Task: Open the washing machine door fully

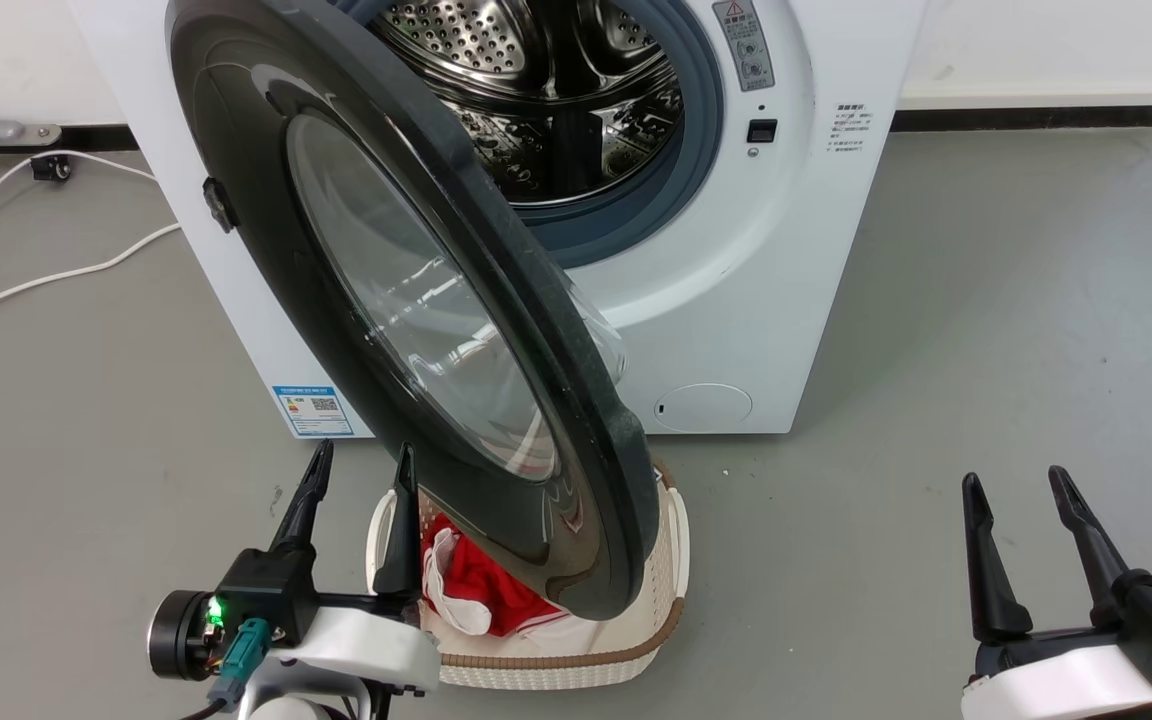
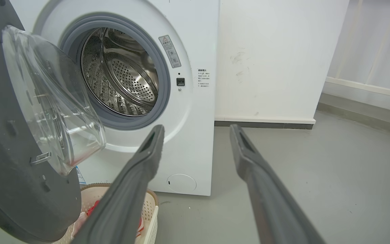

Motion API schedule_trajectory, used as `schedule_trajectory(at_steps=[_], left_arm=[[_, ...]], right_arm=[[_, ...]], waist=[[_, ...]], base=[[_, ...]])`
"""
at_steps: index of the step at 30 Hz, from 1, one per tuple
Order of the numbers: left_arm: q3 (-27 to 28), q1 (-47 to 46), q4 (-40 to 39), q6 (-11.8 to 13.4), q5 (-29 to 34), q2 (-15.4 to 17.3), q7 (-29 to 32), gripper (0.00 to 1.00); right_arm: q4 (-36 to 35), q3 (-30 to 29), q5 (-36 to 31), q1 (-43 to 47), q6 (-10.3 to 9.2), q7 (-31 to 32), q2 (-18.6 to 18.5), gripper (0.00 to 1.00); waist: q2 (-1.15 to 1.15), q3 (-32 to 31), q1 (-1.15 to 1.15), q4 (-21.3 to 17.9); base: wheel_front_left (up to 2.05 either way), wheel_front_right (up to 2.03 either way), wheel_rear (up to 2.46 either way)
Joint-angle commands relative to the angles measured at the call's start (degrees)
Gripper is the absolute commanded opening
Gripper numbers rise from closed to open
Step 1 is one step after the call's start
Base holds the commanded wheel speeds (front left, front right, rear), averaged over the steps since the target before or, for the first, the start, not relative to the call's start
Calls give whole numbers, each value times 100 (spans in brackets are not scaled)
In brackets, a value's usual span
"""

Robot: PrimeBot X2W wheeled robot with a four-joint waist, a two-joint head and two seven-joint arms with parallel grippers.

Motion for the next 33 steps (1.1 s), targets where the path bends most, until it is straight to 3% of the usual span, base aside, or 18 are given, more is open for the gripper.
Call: schedule_trajectory(at_steps=[1,8,9,10,24,33], left_arm=[[3,-55,0,-10,38,-2,-15,100],[1,-69,28,-16,79,-2,-15,100],[-1,-71,27,-18,85,-2,-15,81],[-5,-73,27,-23,97,-2,-15,3],[55,-221,-287,-3,55,-3,-15,0],[147,-592,-1530,70,137,-2,-15,0]], right_arm=[[-34,8,-29,9,-4,-18,24,100],[-8,-7,46,-47,-4,-15,25,100],[-7,-7,53,-52,-4,-21,25,100],[-1,-4,47,-54,-4,-24,25,100],[19,-10,15,-65,-4,-36,26,100],[-4,-70,17,-60,-4,-59,25,100]], waist=[[0,6,0,-5],[0,5,0,8],[0,6,0,10],[0,3,0,11],[0,31,0,27],[0,55,0,47]], base=[[0,0,0],[0,0,0],[0,0,0],[0,0,0],[0,0,0],[0,0,0]])
